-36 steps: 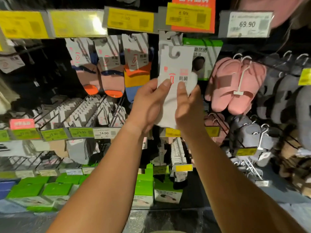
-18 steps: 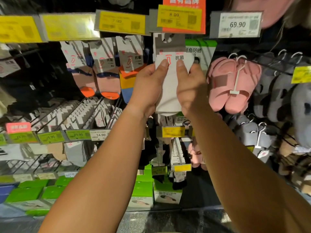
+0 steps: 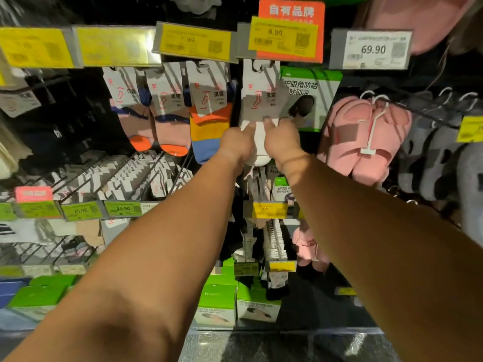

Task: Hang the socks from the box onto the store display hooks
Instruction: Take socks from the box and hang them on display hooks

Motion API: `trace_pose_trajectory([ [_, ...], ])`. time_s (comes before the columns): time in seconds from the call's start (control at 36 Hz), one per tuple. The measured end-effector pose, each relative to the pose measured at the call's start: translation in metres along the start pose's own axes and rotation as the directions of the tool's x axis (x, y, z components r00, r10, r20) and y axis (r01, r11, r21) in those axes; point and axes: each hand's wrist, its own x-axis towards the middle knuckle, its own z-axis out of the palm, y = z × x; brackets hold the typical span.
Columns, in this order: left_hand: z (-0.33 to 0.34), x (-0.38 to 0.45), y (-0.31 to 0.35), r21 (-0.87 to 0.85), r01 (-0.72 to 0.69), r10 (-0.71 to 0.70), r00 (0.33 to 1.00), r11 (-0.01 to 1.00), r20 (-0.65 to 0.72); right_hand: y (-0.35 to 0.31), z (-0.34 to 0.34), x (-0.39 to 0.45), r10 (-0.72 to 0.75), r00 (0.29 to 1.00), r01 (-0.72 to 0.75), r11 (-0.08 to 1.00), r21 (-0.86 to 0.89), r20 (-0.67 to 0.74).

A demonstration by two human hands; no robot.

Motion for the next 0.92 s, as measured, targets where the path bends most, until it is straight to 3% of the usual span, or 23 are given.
trace_pose_trajectory([
  [0.11, 0.000, -0.004, -0.016, 0.044, 0.112, -0.114, 0.993, 0.993, 0.040, 0.023, 0.003, -0.008, 0.034, 0.997, -0.027, 0.993, -0.111, 0.065],
  [0.19, -0.002, -0.003, -0.029, 0.188, 0.121, -0.137, 0.988, 0.975, 0.077, 0.038, -0.001, -0.013, 0.055, 0.997, -0.038, 0.966, -0.256, 0.056],
  [0.36, -0.006, -0.029, -0.034, 0.528, -0.087, 0.016, 0.990, 0.845, 0.138, 0.064, -0.008, -0.047, 0.024, 0.999, -0.037, 0.917, -0.397, -0.038],
  [0.47, 0.009, -0.050, -0.041, 0.472, -0.245, 0.106, 0.948, 0.847, 0.301, 0.079, -0.034, -0.093, -0.016, 0.991, -0.058, 0.847, -0.528, -0.135],
  [0.58, 0.042, -0.082, -0.048, 0.465, -0.446, 0.177, 0.839, 0.764, 0.515, 0.101, -0.073, -0.153, -0.106, 0.899, -0.146, 0.842, -0.519, -0.425],
  [0.64, 0.057, -0.103, -0.048, 0.423, -0.482, 0.167, 0.787, 0.767, 0.594, 0.108, -0.092, -0.176, 0.041, 0.910, -0.260, 0.832, -0.489, -0.413],
  [0.72, 0.094, -0.155, -0.058, 0.374, -0.569, 0.076, 0.614, 0.732, 0.785, 0.137, -0.139, -0.228, 0.260, 0.854, -0.470, 0.756, -0.455, -0.451],
  [0.92, 0.163, -0.311, -0.100, 0.203, -0.673, 0.048, 0.334, 0.711, 0.941, 0.197, -0.232, -0.389, 0.452, 0.582, -0.767, 0.581, -0.271, -0.676],
])
